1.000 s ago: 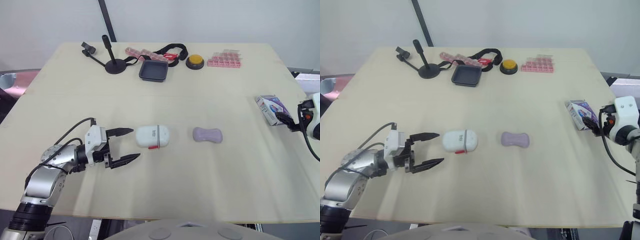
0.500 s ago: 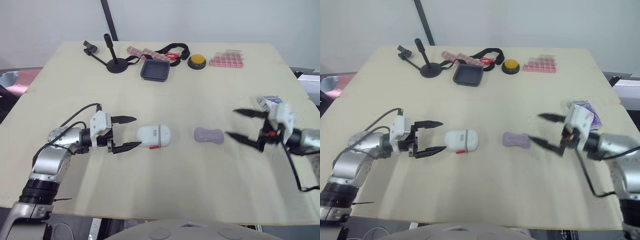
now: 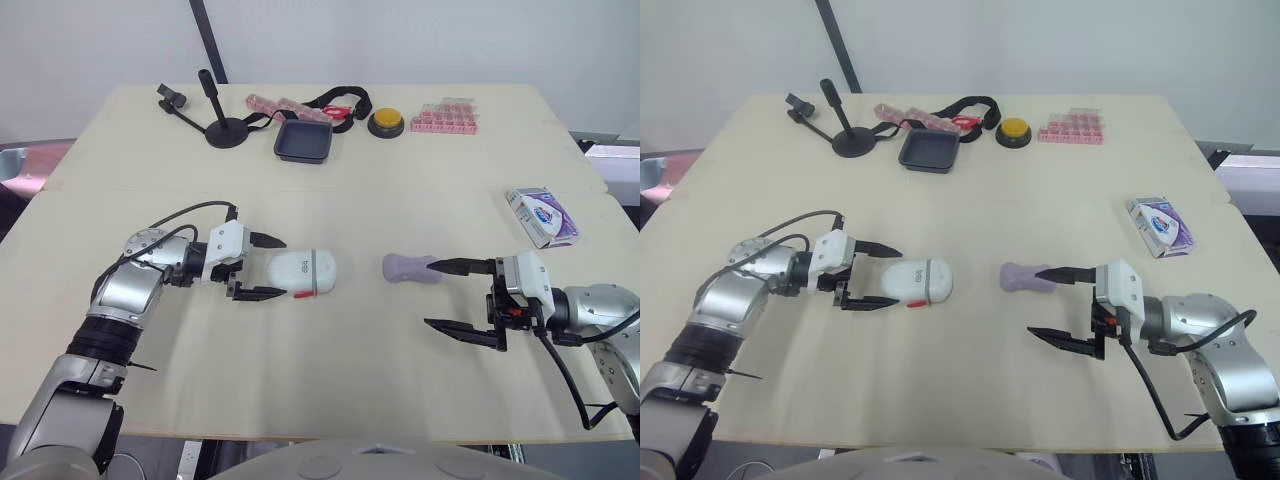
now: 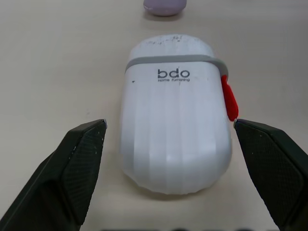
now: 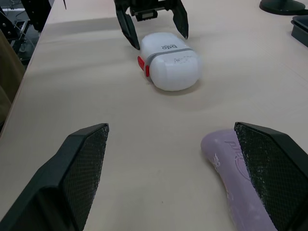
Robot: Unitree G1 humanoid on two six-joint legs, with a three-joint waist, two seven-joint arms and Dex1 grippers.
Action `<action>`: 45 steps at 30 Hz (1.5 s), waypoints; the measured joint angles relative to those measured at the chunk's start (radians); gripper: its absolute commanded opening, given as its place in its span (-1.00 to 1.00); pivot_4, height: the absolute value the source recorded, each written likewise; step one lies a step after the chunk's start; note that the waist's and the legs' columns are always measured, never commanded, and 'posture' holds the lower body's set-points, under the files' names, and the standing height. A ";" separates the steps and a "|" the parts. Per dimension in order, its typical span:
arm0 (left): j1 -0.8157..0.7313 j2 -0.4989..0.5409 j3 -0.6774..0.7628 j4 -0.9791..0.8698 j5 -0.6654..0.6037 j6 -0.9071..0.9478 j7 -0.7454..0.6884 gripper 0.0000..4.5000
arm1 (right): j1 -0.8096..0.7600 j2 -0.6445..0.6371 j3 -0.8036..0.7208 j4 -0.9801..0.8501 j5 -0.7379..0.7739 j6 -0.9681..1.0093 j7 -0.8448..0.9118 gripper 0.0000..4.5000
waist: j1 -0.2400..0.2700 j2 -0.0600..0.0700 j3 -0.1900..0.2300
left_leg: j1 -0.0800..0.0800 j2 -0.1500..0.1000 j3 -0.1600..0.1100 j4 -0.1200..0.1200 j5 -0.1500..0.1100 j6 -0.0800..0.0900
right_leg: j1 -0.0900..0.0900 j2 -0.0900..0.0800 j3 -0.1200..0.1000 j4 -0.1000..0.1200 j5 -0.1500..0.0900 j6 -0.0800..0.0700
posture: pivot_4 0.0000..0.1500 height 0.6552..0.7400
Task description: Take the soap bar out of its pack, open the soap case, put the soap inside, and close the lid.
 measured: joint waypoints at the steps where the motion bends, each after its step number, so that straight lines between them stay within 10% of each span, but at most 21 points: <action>1: -0.008 -0.005 -0.004 0.017 0.007 -0.011 -0.002 1.00 | 0.002 -0.001 0.001 -0.003 -0.010 -0.011 0.001 0.98 | 0.000 0.000 0.000 | 0.001 0.000 0.000 0.000 0.000 0.000 | 0.000 0.000 0.000 0.000 0.000 0.000 | 1.00 1.00; 36: -0.035 -0.065 -0.031 0.105 0.036 -0.084 -0.012 1.00 | -0.008 -0.021 0.012 0.023 -0.039 -0.029 -0.024 0.98 | 0.003 0.000 0.000 | -0.001 0.000 0.000 0.001 0.000 0.000 | 0.000 0.000 0.000 0.003 0.000 0.000 | 1.00 1.00; 39: -0.035 -0.066 -0.031 0.105 0.037 -0.084 -0.013 0.55 | -0.008 -0.021 0.013 0.023 -0.039 -0.034 -0.024 1.00 | 0.003 0.000 0.000 | -0.001 0.000 0.000 0.001 0.000 0.000 | 0.000 0.000 0.000 0.003 0.000 0.000 | 1.00 1.00; 45: -0.036 -0.076 -0.032 0.107 0.041 -0.094 -0.005 0.55 | -0.008 -0.021 0.016 0.024 -0.039 -0.037 -0.024 1.00 | 0.003 0.000 0.000 | -0.001 0.000 0.000 0.002 0.000 0.000 | 0.000 0.000 0.000 0.004 0.000 0.000 | 1.00 1.00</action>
